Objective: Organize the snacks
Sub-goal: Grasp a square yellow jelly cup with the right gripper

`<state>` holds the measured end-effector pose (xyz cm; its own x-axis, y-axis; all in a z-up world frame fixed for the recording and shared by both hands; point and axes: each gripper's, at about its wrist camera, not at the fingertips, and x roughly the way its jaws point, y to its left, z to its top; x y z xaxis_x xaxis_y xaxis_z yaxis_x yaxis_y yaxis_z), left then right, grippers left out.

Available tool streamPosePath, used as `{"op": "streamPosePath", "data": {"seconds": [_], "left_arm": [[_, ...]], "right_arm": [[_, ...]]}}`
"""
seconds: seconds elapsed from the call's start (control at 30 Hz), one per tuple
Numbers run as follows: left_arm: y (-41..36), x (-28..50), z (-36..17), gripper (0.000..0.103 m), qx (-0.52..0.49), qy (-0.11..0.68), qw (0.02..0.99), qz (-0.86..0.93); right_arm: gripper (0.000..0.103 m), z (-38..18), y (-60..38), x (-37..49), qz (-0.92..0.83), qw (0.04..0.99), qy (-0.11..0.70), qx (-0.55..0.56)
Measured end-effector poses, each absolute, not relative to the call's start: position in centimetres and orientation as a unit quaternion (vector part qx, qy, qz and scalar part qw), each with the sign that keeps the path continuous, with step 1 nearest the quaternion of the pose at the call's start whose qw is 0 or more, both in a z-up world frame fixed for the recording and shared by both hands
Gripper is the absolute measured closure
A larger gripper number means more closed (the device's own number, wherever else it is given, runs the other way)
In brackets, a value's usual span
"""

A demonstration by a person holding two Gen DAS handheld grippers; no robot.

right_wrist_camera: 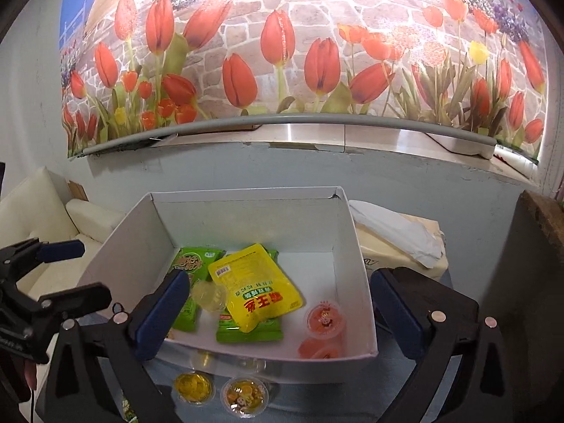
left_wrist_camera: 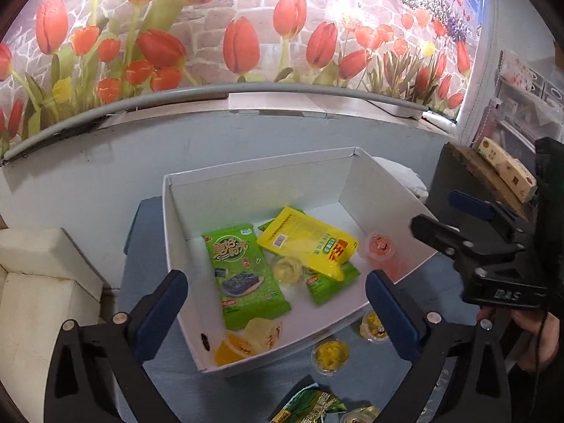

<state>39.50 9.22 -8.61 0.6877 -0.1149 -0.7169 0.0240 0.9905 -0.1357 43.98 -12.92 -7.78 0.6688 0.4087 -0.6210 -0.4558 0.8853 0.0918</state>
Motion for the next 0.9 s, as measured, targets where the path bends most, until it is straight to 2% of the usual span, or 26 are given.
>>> {"op": "streamPosePath", "data": {"seconds": [0.2, 0.3, 0.53, 0.87, 0.9], "left_arm": [[9.2, 37.0, -7.6, 0.000, -0.053, 0.375, 0.925, -0.027], [8.5, 34.9, -7.6, 0.000, -0.045, 0.371, 0.927, -0.030], [5.8, 29.6, -10.0, 0.000, -0.047, 0.384, 0.921, -0.049], [4.2, 24.5, -12.9, 0.000, -0.051, 0.413, 0.907, -0.066], [4.5, 24.3, -13.1, 0.000, -0.057, 0.414, 0.906, -0.064]], "right_arm": [[0.000, -6.0, -15.1, 40.0, 0.259, 0.918, 0.299, 0.014], [0.000, -5.7, -15.8, 37.3, 0.262, 0.924, 0.280, 0.004], [0.000, -10.4, -15.2, 35.1, 0.245, 0.905, 0.348, -0.023], [0.000, -17.9, -12.5, 37.6, 0.222, 0.874, 0.432, -0.032], [0.005, -18.3, -12.3, 38.1, 0.216, 0.872, 0.437, -0.033]]}}
